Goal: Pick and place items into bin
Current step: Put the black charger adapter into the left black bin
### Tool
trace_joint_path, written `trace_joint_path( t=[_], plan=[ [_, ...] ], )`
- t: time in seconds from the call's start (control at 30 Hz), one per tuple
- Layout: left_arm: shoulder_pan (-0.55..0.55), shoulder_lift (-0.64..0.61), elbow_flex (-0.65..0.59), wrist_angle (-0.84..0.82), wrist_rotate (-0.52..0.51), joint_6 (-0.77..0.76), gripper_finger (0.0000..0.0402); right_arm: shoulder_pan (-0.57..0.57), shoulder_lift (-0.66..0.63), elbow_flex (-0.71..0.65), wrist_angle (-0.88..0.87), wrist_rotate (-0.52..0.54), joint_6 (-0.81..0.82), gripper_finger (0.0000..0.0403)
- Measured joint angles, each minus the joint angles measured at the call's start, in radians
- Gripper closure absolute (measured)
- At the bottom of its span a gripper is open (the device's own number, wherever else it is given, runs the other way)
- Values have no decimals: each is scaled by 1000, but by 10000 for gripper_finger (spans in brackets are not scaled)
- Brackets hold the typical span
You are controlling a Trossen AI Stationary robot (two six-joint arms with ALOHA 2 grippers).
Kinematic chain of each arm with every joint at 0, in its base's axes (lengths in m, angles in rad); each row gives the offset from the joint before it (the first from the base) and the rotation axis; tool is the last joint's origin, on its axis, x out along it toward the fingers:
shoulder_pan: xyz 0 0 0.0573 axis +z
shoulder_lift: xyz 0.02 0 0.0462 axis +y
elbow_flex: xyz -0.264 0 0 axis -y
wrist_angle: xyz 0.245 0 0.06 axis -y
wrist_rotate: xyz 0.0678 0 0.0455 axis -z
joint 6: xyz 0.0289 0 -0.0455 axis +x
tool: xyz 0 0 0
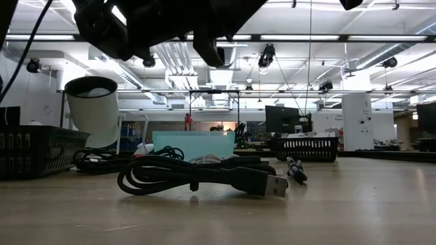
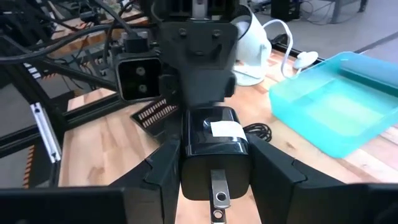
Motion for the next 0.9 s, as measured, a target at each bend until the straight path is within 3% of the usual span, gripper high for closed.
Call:
trace_joint_path(
  t=[0.6, 0.9],
  plan=[
    [-1, 6, 47, -13, 16, 1, 205, -1, 0, 0, 11, -26, 4, 267],
    [0, 6, 83, -124, -1, 1, 205, 0, 0, 9, 10, -24, 1, 267]
  ],
)
